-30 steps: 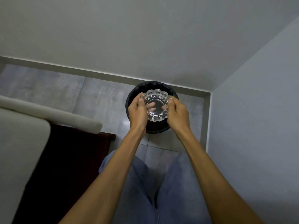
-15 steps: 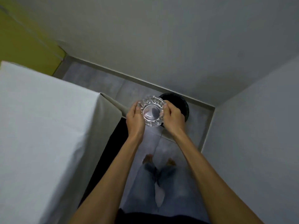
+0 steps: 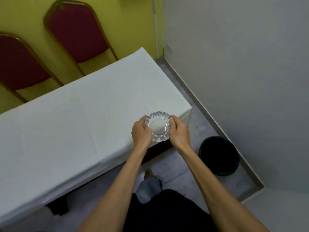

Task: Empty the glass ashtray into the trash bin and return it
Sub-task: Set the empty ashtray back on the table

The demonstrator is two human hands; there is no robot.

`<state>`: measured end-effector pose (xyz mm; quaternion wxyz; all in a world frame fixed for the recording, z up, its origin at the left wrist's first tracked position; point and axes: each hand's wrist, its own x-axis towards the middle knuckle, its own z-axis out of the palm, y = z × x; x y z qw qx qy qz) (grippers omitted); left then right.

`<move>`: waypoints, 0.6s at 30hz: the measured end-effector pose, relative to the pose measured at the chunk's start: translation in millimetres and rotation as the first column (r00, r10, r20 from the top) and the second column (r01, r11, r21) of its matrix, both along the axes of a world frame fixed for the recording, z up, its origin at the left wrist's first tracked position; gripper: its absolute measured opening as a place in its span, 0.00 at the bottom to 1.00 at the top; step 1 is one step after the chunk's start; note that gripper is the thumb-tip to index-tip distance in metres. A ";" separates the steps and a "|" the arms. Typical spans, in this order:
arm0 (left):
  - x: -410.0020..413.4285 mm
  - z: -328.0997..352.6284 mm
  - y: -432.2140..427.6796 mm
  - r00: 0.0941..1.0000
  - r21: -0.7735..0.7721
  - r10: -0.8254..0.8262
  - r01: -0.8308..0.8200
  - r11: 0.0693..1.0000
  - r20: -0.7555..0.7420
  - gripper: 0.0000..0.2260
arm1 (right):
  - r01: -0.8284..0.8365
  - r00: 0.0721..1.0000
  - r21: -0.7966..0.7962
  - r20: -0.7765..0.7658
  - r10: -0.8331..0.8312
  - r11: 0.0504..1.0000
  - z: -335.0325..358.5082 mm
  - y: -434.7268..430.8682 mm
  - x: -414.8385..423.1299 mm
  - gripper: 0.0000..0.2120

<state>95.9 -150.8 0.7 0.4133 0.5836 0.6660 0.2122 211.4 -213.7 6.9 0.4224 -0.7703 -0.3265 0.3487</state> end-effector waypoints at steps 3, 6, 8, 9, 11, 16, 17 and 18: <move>-29.2 7.6 21.6 0.994 0.058 0.105 -0.104 0.993 -0.015 0.19 | -0.161 0.986 -0.046 0.026 0.163 0.986 -1.5 36.7 -23.6 0.18; -55.7 8.1 50.2 0.980 0.068 0.199 -0.199 0.978 0.008 0.19 | -0.313 0.944 -0.094 0.080 0.321 0.945 0.2 72.3 -46.1 0.18; -71.2 4.5 69.4 0.969 0.066 0.246 -0.247 0.967 0.018 0.19 | -0.382 0.916 -0.102 0.088 0.391 0.918 3.4 96.3 -58.8 0.17; -77.8 3.3 77.4 0.962 0.067 0.271 -0.273 0.960 0.025 0.20 | -0.410 0.902 -0.119 0.093 0.421 0.904 4.5 108.5 -64.5 0.17; -89.1 -0.9 92.4 0.945 0.078 0.325 -0.327 0.942 0.038 0.19 | -0.450 0.877 -0.169 0.104 0.470 0.877 3.7 133.3 -75.5 0.17; -106.7 -21.5 129.0 0.927 0.061 0.375 -0.376 0.925 0.019 0.17 | -0.474 0.843 -0.255 0.143 0.518 0.843 -5.7 186.2 -98.2 0.18; -109.0 -24.1 135.5 0.927 0.049 0.376 -0.376 0.925 0.009 0.18 | -0.473 0.843 -0.261 0.144 0.518 0.842 -7.4 192.8 -101.2 0.18; -110.3 -26.3 141.3 0.927 0.041 0.375 -0.375 0.926 0.001 0.18 | -0.471 0.844 -0.263 0.143 0.517 0.842 -9.1 198.4 -103.5 0.18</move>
